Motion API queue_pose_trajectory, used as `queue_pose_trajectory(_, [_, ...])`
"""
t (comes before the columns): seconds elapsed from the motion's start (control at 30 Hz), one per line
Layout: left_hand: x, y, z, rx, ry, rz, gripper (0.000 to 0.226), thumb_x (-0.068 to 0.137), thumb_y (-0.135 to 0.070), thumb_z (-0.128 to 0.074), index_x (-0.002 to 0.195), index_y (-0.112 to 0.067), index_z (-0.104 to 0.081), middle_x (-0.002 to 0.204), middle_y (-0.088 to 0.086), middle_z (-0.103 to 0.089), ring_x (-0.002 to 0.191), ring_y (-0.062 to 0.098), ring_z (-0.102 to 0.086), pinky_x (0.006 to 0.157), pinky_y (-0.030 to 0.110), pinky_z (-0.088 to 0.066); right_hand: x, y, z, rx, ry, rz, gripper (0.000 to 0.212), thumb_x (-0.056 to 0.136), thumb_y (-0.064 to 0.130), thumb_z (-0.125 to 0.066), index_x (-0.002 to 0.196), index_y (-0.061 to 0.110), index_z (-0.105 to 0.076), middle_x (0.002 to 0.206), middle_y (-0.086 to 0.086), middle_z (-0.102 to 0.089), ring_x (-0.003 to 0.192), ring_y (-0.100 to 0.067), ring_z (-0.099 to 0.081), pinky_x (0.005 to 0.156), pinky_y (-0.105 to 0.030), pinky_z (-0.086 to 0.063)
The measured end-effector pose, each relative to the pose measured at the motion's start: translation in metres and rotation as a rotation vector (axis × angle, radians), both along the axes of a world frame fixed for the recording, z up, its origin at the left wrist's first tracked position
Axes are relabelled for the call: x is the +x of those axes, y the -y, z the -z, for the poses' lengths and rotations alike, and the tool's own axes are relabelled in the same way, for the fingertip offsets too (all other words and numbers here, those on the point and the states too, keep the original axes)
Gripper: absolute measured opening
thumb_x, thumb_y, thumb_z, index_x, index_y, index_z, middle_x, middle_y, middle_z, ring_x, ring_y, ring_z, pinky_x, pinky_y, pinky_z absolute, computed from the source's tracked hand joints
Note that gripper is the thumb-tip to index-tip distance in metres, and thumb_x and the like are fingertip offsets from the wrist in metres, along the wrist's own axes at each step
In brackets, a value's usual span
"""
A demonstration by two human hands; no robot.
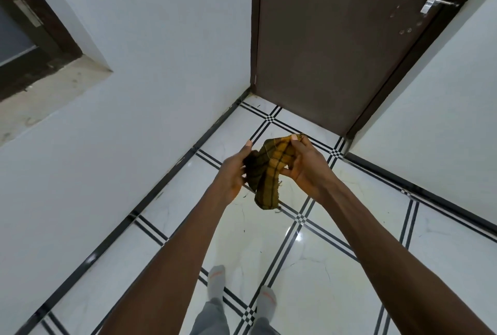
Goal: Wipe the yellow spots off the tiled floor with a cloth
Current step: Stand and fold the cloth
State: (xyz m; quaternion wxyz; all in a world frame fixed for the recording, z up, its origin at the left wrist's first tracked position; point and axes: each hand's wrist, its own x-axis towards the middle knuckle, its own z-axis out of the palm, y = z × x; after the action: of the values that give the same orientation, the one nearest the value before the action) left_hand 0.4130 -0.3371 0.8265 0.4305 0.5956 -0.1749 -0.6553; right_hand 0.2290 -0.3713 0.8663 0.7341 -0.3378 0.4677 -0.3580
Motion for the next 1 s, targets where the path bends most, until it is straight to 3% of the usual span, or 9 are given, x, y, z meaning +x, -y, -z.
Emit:
queue_pose_trajectory(0.13, [0.016, 0.006, -0.005, -0.161, 0.154, -0.098, 0.025, 0.099, -0.033, -0.067, 0.112, -0.012, -0.071, 0.115, 0.012, -0.075, 0.12, 0.031, -0.069, 0.108, 0.046, -0.055, -0.018, 0.007, 0.004, -0.103, -0.319, -0.002, 0.021, 0.108, 0.032, -0.054, 0.107, 0.014, -0.064, 0.104, -0.013, -0.074, 0.106, -0.03, -0.071, 0.1, -0.048, -0.056])
queue_pose_trajectory(0.27, [0.028, 0.016, -0.022, -0.261, 0.36, -0.011, 0.031, 0.098, -0.027, -0.071, 0.12, -0.006, -0.072, 0.112, 0.011, -0.077, 0.111, 0.025, -0.074, 0.103, 0.042, -0.059, -0.031, 0.015, 0.007, -0.054, -0.314, 0.064, 0.02, 0.1, 0.022, -0.069, 0.113, 0.008, -0.064, 0.102, -0.007, -0.072, 0.105, -0.031, -0.07, 0.082, -0.035, -0.06])
queue_pose_trajectory(0.33, [0.03, 0.023, -0.03, -0.279, 0.436, 0.006, 0.036, 0.095, -0.027, -0.075, 0.123, -0.005, -0.069, 0.112, 0.011, -0.078, 0.11, 0.025, -0.074, 0.102, 0.043, -0.06, -0.034, 0.019, 0.004, -0.05, -0.267, 0.071, 0.041, 0.094, 0.016, -0.077, 0.129, 0.008, -0.058, 0.108, -0.008, -0.071, 0.107, -0.03, -0.071, 0.076, -0.031, -0.06])
queue_pose_trajectory(0.43, [0.031, 0.029, -0.04, -0.292, 0.498, -0.01, 0.047, 0.089, -0.026, -0.081, 0.127, -0.009, -0.06, 0.117, 0.013, -0.075, 0.111, 0.027, -0.073, 0.101, 0.043, -0.059, -0.039, 0.026, -0.001, -0.168, -0.312, -0.01, 0.061, 0.089, 0.013, -0.082, 0.141, 0.025, -0.051, 0.115, -0.009, -0.072, 0.105, -0.022, -0.072, 0.077, -0.03, -0.061])
queue_pose_trajectory(0.6, [0.034, 0.032, -0.056, -0.365, 0.492, 0.049, 0.06, 0.086, -0.027, -0.084, 0.135, -0.018, -0.05, 0.108, 0.011, -0.078, 0.106, 0.022, -0.074, 0.106, 0.041, -0.056, -0.044, 0.035, -0.021, -0.452, -0.635, -0.237, 0.05, 0.085, 0.014, -0.085, 0.132, 0.017, -0.07, 0.126, -0.002, -0.07, 0.115, -0.022, -0.067, 0.095, -0.036, -0.057])
queue_pose_trajectory(0.7, [0.034, 0.029, -0.062, -0.416, 0.503, 0.163, 0.067, 0.081, -0.025, -0.089, 0.137, -0.023, -0.053, 0.112, 0.009, -0.076, 0.107, 0.019, -0.073, 0.095, 0.027, -0.058, -0.043, 0.041, -0.03, -0.616, -0.933, -0.364, 0.055, 0.083, 0.019, -0.088, 0.134, 0.016, -0.069, 0.129, -0.006, -0.067, 0.118, -0.023, -0.061, 0.095, -0.036, -0.051])
queue_pose_trajectory(0.8, [0.03, 0.027, -0.066, -0.467, 0.71, 0.357, 0.054, 0.078, -0.02, -0.09, 0.128, -0.018, -0.068, 0.119, 0.004, -0.072, 0.11, 0.015, -0.067, 0.082, 0.013, -0.056, -0.041, 0.039, -0.034, -0.726, -1.043, -0.389, 0.047, 0.084, 0.013, -0.085, 0.129, 0.013, -0.073, 0.119, -0.007, -0.066, 0.11, -0.018, -0.056, 0.091, -0.03, -0.044])
queue_pose_trajectory(0.9, [0.023, 0.028, -0.065, -0.456, 0.98, 0.495, 0.049, 0.079, -0.012, -0.089, 0.125, -0.013, -0.071, 0.122, 0.006, -0.069, 0.107, 0.015, -0.062, 0.091, 0.024, -0.051, -0.043, 0.038, -0.029, -0.82, -1.107, -0.352, 0.029, 0.09, 0.009, -0.079, 0.119, 0.011, -0.078, 0.111, -0.009, -0.069, 0.103, -0.018, -0.06, 0.085, -0.027, -0.044])
queue_pose_trajectory(1.0, [0.019, 0.028, -0.061, -0.447, 1.102, 0.535, 0.039, 0.083, -0.009, -0.085, 0.121, -0.008, -0.074, 0.114, 0.011, -0.066, 0.102, 0.015, -0.058, 0.091, 0.027, -0.049, -0.046, 0.037, -0.026, -0.871, -1.126, -0.311, 0.019, 0.094, 0.013, -0.074, 0.113, 0.011, -0.08, 0.108, -0.009, -0.072, 0.101, -0.022, -0.066, 0.082, -0.03, -0.051])
